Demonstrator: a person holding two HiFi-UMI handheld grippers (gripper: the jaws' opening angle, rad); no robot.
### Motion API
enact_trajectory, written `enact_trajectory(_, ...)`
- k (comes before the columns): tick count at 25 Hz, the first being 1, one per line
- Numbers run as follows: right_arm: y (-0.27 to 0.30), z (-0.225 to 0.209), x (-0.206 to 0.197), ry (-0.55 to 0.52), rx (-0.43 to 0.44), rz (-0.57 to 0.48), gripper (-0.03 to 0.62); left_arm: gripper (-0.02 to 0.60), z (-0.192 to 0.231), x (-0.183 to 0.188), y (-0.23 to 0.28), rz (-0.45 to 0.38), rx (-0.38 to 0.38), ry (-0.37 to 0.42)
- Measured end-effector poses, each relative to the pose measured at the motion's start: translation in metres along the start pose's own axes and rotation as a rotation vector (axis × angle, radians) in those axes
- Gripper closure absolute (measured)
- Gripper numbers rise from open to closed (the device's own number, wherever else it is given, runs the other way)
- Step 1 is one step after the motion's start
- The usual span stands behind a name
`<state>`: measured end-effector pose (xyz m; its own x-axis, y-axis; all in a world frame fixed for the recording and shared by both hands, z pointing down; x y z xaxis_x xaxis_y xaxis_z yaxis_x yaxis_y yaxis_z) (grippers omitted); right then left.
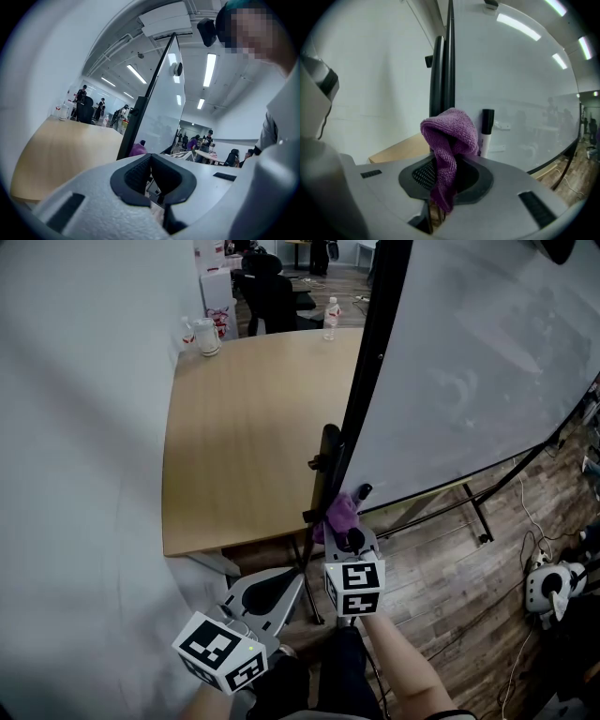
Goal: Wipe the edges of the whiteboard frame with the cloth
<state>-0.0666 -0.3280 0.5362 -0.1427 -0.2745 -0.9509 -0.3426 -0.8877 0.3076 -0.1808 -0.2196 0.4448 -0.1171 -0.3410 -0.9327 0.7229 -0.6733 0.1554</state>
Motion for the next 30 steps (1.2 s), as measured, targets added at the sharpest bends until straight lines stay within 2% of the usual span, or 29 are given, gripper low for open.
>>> enact_trajectory(6, 0.004, 0.0, -0.008, -0.014, -0.006, -0.004, 0.528, 0.563, 0.003, -0.001, 0.002, 0.004, 0.007, -0.004)
enact_trajectory(13, 0.016, 0.0, -0.042, 0.018, 0.008, 0.109, 0.528, 0.563, 0.006, -0.003, 0.002, 0.011, 0.018, -0.007)
enact_trajectory(30, 0.03, 0.0, -0.086, 0.005, 0.005, 0.19, 0.528, 0.563, 0.015, -0.007, -0.001, 0.023, 0.045, -0.012)
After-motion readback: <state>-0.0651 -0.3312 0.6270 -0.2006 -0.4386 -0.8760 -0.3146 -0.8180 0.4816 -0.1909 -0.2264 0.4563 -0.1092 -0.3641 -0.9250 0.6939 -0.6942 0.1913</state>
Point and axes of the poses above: the fingertips, and each gripper's own axes: y forward along the fingers, z to its left, x out of its top, the point moved 4 cm from there along -y, backward along the fingers, and after that the axes turned 1 degree about x, right-handed, at the moved point
